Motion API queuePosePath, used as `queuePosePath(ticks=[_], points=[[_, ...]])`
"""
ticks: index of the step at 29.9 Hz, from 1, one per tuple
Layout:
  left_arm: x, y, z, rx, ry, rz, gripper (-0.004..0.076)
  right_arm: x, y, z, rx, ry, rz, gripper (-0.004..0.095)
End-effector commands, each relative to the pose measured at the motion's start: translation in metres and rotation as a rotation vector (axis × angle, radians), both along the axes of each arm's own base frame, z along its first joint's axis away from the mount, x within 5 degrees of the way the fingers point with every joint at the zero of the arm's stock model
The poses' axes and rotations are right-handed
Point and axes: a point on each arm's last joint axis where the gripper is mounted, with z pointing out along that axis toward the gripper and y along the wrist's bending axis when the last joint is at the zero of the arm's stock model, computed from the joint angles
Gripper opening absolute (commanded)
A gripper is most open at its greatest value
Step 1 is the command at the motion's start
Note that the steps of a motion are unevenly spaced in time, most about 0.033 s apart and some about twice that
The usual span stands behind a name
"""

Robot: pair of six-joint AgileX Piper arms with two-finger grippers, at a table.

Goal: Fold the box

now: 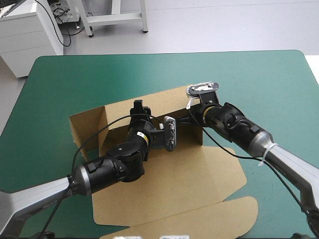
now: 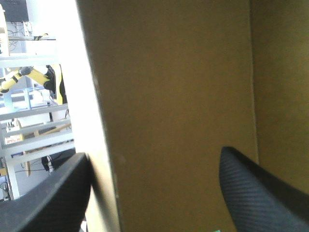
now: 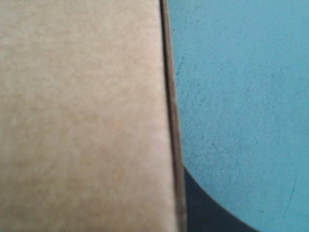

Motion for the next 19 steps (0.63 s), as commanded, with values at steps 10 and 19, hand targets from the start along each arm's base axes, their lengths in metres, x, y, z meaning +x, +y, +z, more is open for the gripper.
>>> queuePosePath(ticks=[10, 19], points=[[-0.068, 0.005, 0.067, -0.21, -0.101, -0.158, 0.0512, 0.013, -0.019, 0.011, -0.039, 0.011, -0.073, -0.0019], [-0.042, 0.046, 0.103, -0.283, -0.3, 0.001, 0.0463, 0.003, -0.027, 0.05, -0.123, 0.043, -0.046, -0.0019]])
